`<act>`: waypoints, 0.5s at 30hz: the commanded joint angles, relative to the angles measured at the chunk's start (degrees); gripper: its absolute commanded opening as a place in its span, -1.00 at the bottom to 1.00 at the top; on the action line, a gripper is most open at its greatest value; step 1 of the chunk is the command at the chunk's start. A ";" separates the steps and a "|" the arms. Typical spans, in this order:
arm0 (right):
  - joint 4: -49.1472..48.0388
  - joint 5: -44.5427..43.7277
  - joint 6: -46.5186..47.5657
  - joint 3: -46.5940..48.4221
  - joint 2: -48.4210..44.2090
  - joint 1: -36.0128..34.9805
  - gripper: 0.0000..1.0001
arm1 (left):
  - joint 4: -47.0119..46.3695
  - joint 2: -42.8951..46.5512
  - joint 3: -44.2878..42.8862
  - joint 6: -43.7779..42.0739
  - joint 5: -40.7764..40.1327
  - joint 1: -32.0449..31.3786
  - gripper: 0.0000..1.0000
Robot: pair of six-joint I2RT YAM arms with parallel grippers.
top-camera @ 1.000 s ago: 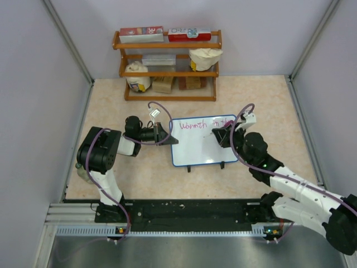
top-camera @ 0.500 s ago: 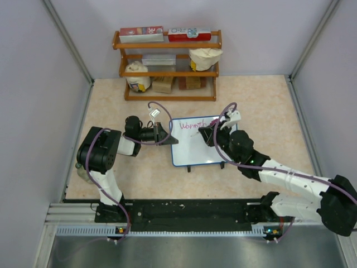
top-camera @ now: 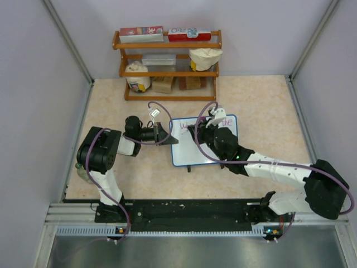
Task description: Write a sentence on the whiteboard
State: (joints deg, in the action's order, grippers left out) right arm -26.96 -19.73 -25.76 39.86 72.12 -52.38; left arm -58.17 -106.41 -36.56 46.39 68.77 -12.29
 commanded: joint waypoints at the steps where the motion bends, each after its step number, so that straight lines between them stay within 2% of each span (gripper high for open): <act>1: -2.40 -4.17 2.99 4.70 3.11 -2.46 -1.00 | -1.50 -0.20 -0.62 1.51 -0.75 0.08 -1.00; 15: -1.69 -10.86 5.28 5.50 6.28 -4.40 -1.00 | -2.38 -0.55 -0.62 2.12 -0.57 -0.01 -1.00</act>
State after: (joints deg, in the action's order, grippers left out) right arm -26.74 -27.59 -21.63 42.50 77.54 -55.79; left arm -58.74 -106.41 -36.56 47.13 68.77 -12.32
